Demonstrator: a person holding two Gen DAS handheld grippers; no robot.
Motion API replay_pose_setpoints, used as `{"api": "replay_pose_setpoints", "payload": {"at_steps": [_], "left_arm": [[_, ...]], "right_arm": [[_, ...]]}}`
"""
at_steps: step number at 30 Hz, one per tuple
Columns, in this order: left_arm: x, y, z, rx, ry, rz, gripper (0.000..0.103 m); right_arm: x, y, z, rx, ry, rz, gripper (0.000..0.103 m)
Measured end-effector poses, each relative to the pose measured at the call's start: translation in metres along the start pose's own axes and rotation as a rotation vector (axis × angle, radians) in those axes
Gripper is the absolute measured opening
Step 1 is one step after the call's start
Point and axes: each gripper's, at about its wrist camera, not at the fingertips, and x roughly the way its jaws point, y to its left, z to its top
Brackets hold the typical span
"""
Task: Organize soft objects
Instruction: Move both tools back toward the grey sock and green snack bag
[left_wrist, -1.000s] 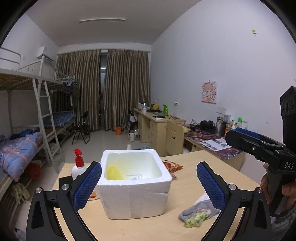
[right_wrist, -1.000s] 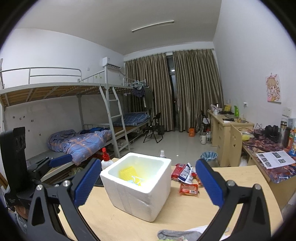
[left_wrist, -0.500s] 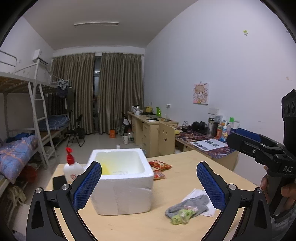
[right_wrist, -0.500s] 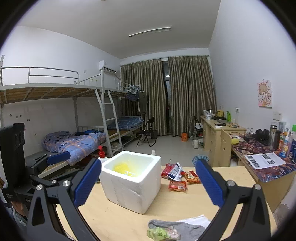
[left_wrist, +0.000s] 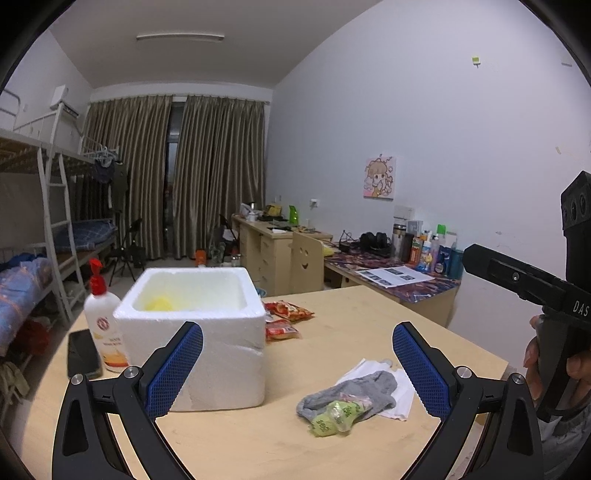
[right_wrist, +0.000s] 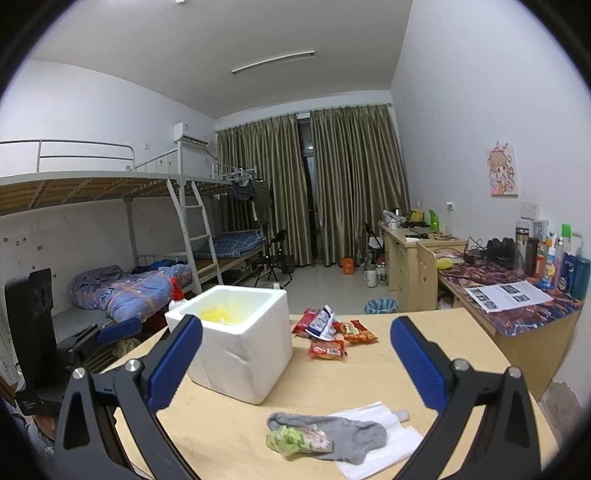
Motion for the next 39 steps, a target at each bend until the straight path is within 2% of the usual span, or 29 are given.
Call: {"api": "replay_pose_setpoints", "payload": {"at_steps": [15, 23, 39], "left_arm": [[0.038, -0.010, -0.042, -0.021, 0.062, -0.072, 0.103], [0.047, -0.014, -0.058, -0.010, 0.055, -0.080, 0.103], [0.089, -0.029, -0.073, -0.004, 0.176, -0.137, 0.103]], "right_arm": [[-0.006, -0.013, -0.035, -0.001, 0.042, -0.040, 0.103], [-0.002, -0.024, -0.057, 0.036, 0.068, -0.022, 0.103], [0.006, -0.050, -0.070, 0.086, 0.124, -0.055, 0.103]]}}
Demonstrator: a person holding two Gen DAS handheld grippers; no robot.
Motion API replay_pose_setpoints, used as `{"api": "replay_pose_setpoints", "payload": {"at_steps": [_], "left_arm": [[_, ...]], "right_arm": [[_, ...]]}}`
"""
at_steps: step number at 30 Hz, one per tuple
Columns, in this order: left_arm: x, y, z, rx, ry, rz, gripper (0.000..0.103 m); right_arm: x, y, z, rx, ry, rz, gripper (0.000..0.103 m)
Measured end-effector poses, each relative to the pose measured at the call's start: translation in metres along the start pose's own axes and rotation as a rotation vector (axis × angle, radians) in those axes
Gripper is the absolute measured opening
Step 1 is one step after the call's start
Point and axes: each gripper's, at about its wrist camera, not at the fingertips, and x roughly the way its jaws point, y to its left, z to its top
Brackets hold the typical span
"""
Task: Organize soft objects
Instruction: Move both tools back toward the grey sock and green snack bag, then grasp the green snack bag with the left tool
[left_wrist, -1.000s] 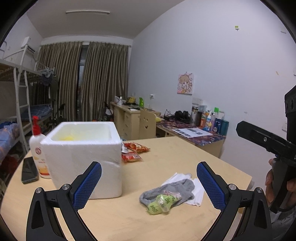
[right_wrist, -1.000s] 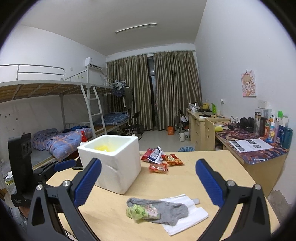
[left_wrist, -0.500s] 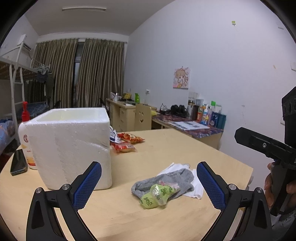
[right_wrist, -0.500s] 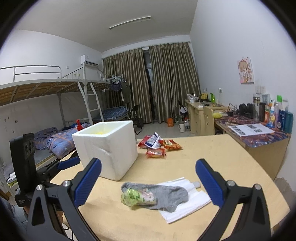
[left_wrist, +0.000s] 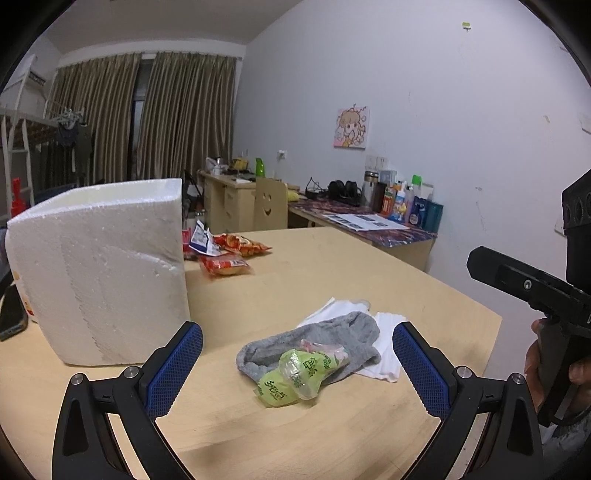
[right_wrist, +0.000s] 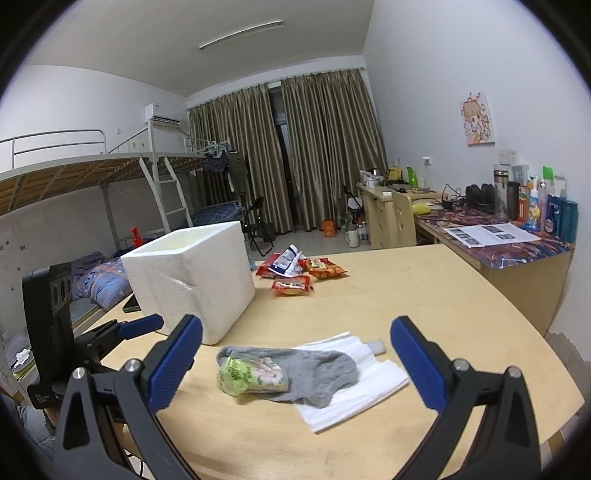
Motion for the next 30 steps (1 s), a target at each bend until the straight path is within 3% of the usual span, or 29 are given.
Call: {"api": "replay_pose_setpoints", "payload": {"at_steps": [14, 20, 25, 27, 30], "left_arm": [[0.028, -0.001, -0.009, -0.005, 0.098, -0.065, 0.102], [0.037, -0.005, -0.018, 0.018, 0.150, -0.071, 0.091], [0.038, -0.011, -0.022, 0.052, 0.145, -0.063, 0.084], [0.039, -0.013, -0.023, 0.059, 0.153, -0.065, 0.072], [0.045, -0.015, -0.024, 0.073, 0.186, -0.083, 0.064]], "right_arm": [[0.015, -0.009, -0.008, 0.013, 0.055, -0.003, 0.103], [0.020, -0.015, -0.011, 0.028, 0.063, 0.006, 0.103], [0.027, -0.021, -0.016, 0.042, 0.082, 0.014, 0.103], [0.031, -0.023, -0.018, 0.050, 0.091, 0.025, 0.103], [0.037, -0.026, -0.020, 0.058, 0.103, 0.034, 0.103]]}}
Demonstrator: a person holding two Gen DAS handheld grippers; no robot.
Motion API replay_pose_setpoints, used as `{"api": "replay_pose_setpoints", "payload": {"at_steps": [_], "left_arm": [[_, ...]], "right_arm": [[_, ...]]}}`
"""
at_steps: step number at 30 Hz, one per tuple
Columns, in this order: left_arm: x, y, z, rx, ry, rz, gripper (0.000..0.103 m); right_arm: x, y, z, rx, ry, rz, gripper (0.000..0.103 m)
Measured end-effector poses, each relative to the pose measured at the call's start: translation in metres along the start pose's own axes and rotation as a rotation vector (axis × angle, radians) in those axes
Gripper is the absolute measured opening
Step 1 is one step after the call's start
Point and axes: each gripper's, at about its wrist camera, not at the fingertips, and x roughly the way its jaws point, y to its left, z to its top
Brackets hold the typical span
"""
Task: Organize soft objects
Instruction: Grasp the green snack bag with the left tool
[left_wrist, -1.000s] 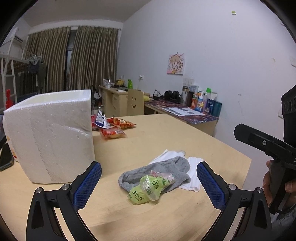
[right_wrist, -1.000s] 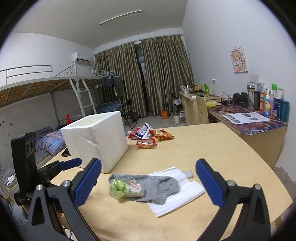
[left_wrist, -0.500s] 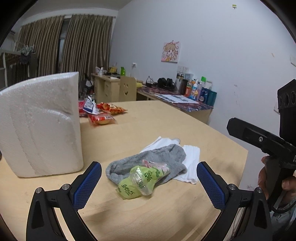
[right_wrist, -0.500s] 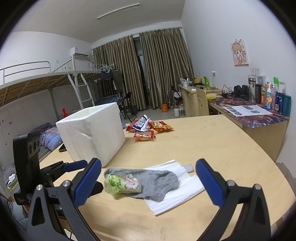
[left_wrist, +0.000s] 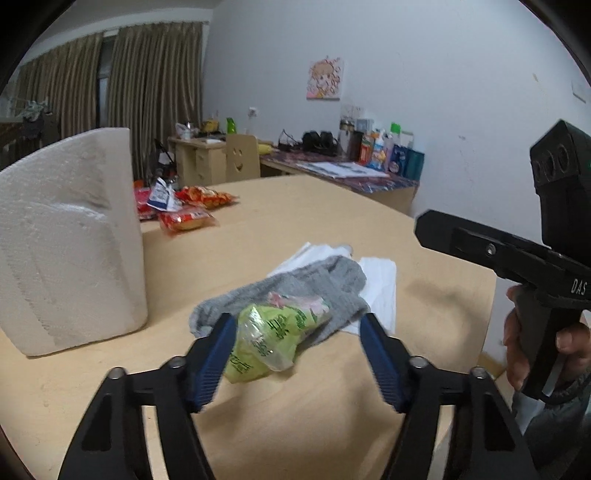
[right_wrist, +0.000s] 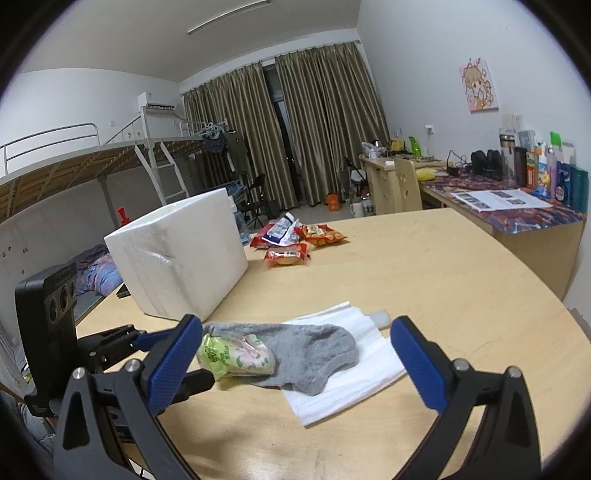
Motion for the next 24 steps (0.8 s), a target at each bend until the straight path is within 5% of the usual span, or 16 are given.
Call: {"api": "replay_pose_setpoints", "payload": {"at_steps": [16, 20, 24], "left_arm": [[0.023, 0.008, 0.001, -0.033, 0.107, 0.023, 0.063], [0.028, 0.011, 0.001, -0.051, 0.132, 0.008, 0.040], [0.035, 0.012, 0.002, -0.057, 0.168, -0.004, 0.038]], "right_arm": [[0.026, -0.003, -0.002, -0.012, 0.077, 0.049, 0.103], [0.028, -0.006, -0.003, -0.012, 0.087, 0.054, 0.103], [0.030, -0.009, -0.003, -0.003, 0.092, 0.062, 0.103]]}}
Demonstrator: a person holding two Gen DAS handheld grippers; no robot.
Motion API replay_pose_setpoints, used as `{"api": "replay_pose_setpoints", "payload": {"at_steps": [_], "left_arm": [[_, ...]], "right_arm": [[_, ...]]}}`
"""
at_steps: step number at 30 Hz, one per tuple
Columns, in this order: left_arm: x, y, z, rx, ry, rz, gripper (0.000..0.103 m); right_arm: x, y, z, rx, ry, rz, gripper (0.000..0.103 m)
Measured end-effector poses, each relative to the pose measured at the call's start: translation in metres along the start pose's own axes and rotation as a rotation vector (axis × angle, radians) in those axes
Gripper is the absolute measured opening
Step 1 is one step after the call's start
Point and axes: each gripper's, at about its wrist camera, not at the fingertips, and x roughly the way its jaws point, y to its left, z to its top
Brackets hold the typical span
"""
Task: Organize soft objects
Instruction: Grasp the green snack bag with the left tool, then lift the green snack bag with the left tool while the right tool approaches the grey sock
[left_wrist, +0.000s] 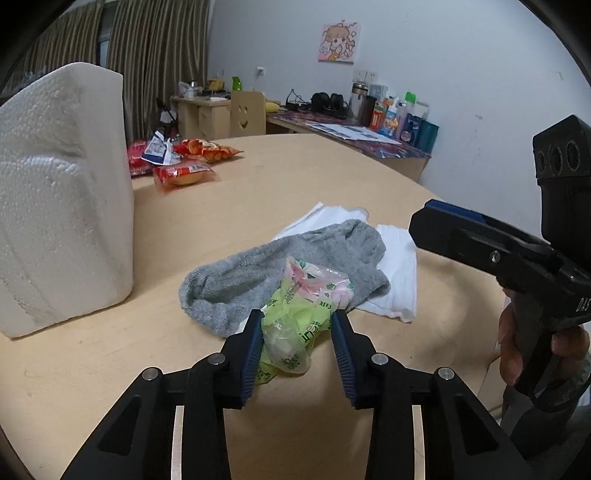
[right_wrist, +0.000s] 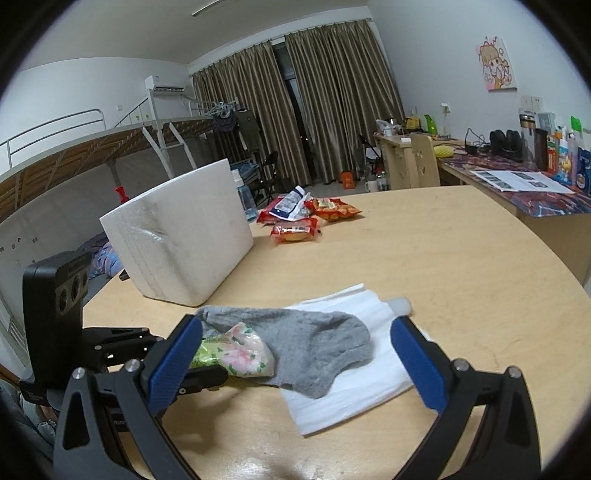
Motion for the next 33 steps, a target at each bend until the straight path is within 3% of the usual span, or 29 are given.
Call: {"api": "replay_pose_setpoints", "payload": {"at_steps": [9, 18, 28, 33], "left_arm": [[-0.001, 0.000, -0.002, -0.007, -0.009, -0.023, 0.020], [-0.016, 0.004, -0.003, -0.017, -0.076, -0.039, 0.020], [-0.037, 0.027, -0.004, -0.134, -0.186, 0.044, 0.020], [-0.038, 0.027, -0.003, -0.137, -0.189, 0.055, 0.020]], "right_arm": [[0.008, -0.001, 0.002, 0.000, 0.024, 0.003, 0.103], [0.019, 0.006, 0.002, -0.017, 0.061, 0.003, 0.103], [0.033, 0.007, 0.002, -0.015, 0.114, 0.000, 0.103], [0.037, 0.011, 0.002, -0.028, 0.132, 0.009, 0.103]]}}
